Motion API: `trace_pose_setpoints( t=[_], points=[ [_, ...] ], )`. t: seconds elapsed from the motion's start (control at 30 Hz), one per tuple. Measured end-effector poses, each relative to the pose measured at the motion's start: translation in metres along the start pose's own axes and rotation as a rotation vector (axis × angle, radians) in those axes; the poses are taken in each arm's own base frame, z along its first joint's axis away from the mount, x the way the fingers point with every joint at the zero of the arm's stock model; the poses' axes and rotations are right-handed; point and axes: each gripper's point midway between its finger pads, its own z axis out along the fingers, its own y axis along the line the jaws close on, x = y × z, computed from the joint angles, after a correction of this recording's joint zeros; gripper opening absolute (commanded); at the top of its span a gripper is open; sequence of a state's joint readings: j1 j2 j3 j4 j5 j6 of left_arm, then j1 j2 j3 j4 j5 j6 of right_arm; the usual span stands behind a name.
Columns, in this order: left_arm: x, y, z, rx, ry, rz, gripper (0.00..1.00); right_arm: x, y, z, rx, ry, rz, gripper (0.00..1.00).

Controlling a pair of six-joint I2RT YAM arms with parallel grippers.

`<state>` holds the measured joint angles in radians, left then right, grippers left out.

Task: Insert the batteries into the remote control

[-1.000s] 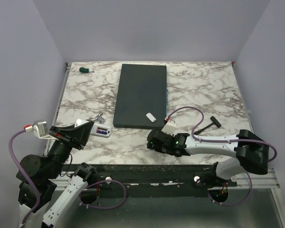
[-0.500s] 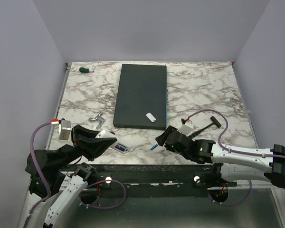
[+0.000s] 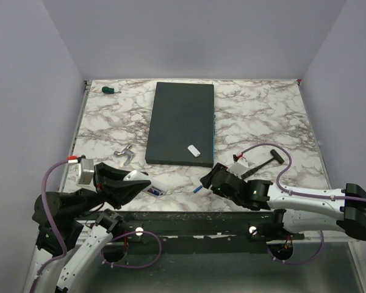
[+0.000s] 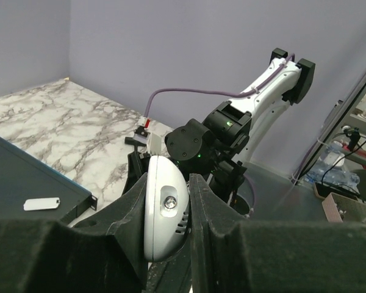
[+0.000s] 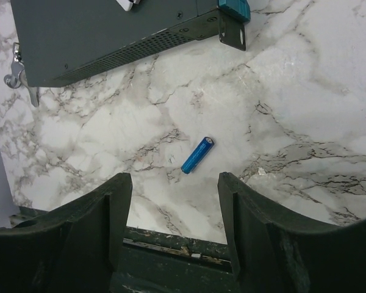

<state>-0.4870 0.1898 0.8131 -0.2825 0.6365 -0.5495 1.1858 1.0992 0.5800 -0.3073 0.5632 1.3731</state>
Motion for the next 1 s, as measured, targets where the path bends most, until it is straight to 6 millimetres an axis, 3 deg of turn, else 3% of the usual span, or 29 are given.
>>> trace_pose_setpoints(
  t=[0.37,0.67,0.8,1.0],
  points=[
    [0.007,0.017,-0.001,-0.087,0.015,-0.007,0.00,0.015,0.001,0.019,0.136,0.026,0.092,0.60],
    [0.013,0.025,-0.004,-0.134,0.029,-0.026,0.00,0.021,0.030,0.035,0.262,0.037,0.080,0.53],
    [0.013,0.025,-0.006,-0.140,0.025,-0.018,0.00,0.026,0.021,0.038,0.315,0.046,0.069,0.47],
    [0.014,0.027,-0.007,-0.148,0.027,-0.010,0.00,0.026,0.010,0.035,0.361,0.042,0.080,0.46]
  ],
)
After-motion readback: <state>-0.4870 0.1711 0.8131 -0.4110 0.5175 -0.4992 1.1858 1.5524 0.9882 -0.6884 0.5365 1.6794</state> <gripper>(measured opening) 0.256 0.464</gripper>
